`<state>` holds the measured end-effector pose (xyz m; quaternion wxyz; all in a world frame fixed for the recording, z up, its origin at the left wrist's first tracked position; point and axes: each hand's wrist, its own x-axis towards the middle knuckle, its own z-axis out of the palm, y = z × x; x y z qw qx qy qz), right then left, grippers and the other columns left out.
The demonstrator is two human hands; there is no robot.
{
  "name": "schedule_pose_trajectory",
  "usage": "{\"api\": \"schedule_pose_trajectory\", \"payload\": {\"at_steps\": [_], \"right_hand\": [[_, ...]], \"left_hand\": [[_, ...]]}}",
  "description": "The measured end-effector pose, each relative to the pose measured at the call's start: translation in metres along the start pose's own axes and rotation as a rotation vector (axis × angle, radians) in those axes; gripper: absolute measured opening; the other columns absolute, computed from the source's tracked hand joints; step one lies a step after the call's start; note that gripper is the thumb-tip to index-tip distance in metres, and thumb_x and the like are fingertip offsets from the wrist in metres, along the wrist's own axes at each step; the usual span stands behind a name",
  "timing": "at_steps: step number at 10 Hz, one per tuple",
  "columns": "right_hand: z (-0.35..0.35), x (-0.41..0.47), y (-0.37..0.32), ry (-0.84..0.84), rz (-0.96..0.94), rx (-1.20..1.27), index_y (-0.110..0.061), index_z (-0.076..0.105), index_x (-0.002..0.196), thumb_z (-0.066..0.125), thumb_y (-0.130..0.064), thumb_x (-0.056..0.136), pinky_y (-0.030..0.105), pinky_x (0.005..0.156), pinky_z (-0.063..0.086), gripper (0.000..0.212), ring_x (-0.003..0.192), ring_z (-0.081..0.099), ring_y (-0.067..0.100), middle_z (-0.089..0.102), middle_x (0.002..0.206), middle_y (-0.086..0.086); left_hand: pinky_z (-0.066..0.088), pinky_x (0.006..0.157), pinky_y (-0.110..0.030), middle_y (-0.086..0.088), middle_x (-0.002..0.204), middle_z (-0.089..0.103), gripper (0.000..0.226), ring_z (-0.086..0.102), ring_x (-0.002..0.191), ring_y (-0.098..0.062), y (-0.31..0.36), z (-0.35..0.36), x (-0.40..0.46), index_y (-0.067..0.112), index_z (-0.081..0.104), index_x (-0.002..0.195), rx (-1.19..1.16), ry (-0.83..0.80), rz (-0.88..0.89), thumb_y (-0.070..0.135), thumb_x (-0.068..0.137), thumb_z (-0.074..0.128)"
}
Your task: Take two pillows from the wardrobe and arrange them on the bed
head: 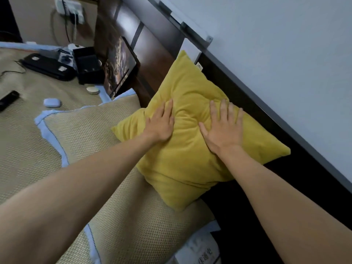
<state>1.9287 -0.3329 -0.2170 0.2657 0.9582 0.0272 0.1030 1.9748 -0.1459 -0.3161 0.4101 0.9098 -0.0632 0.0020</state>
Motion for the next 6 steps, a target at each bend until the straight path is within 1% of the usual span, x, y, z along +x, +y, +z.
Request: {"api": "schedule_pose_trajectory", "payload": {"at_steps": [1, 2, 3, 4, 5, 6], "right_hand": [[-0.02, 0.004, -0.024, 0.11, -0.064, 0.106, -0.017, 0.005, 0.157, 0.007, -0.069, 0.094, 0.057, 0.119, 0.0, 0.082, 0.15, 0.007, 0.033, 0.01, 0.164, 0.016], [-0.014, -0.016, -0.018, 0.023, -0.202, 0.021, -0.023, -0.007, 0.157, 0.006, -0.071, 0.094, 0.057, 0.118, -0.005, 0.08, 0.151, -0.003, 0.031, -0.006, 0.165, 0.014], [-0.015, -0.023, -0.015, -0.175, -0.178, -0.063, -0.024, -0.017, 0.154, 0.01, -0.07, 0.095, 0.058, 0.117, -0.006, 0.08, 0.15, -0.013, 0.031, -0.019, 0.163, 0.013], [-0.051, -0.031, -0.042, -0.087, -0.184, 0.134, -0.021, 0.002, 0.157, 0.028, -0.064, 0.096, 0.058, 0.119, -0.001, 0.079, 0.15, 0.003, 0.034, 0.003, 0.165, 0.015], [-0.092, -0.064, -0.059, -0.047, -0.261, 0.27, -0.019, 0.016, 0.155, 0.035, -0.059, 0.095, 0.054, 0.12, 0.011, 0.074, 0.148, 0.017, 0.032, 0.022, 0.161, 0.014], [-0.127, -0.102, -0.058, -0.236, -0.225, 0.432, -0.02, 0.016, 0.154, 0.037, -0.058, 0.095, 0.047, 0.121, 0.01, 0.074, 0.146, 0.019, 0.026, 0.025, 0.16, 0.009]], "left_hand": [[0.014, 0.12, -0.05, -0.007, 0.166, 0.007, 0.062, 0.011, 0.151, -0.025, -0.009, -0.016, 0.005, 0.025, 0.001, 0.158, 0.036, -0.049, -0.059, 0.043, 0.104, 0.025], [0.019, 0.118, -0.054, -0.003, 0.166, 0.008, 0.062, 0.017, 0.149, -0.028, -0.012, -0.032, -0.015, 0.03, 0.004, 0.158, 0.159, 0.015, -0.01, 0.045, 0.102, 0.028], [0.021, 0.119, -0.05, -0.004, 0.166, 0.001, 0.07, 0.014, 0.15, -0.029, -0.005, -0.037, -0.046, 0.03, 0.0, 0.158, 0.156, -0.275, 0.003, 0.041, 0.101, 0.038], [0.029, 0.115, -0.046, -0.005, 0.165, 0.012, 0.067, 0.025, 0.146, -0.029, 0.002, -0.067, -0.064, 0.027, 0.013, 0.157, 0.204, -0.204, 0.095, 0.039, 0.099, 0.043], [0.031, 0.114, -0.045, -0.005, 0.164, 0.016, 0.065, 0.028, 0.145, -0.028, 0.013, -0.115, -0.087, 0.025, 0.018, 0.157, 0.284, -0.209, 0.113, 0.04, 0.1, 0.044], [0.032, 0.113, -0.044, -0.002, 0.163, 0.018, 0.062, 0.03, 0.143, -0.026, 0.018, -0.165, -0.119, 0.026, 0.02, 0.156, 0.35, -0.257, 0.143, 0.04, 0.1, 0.043]]}}
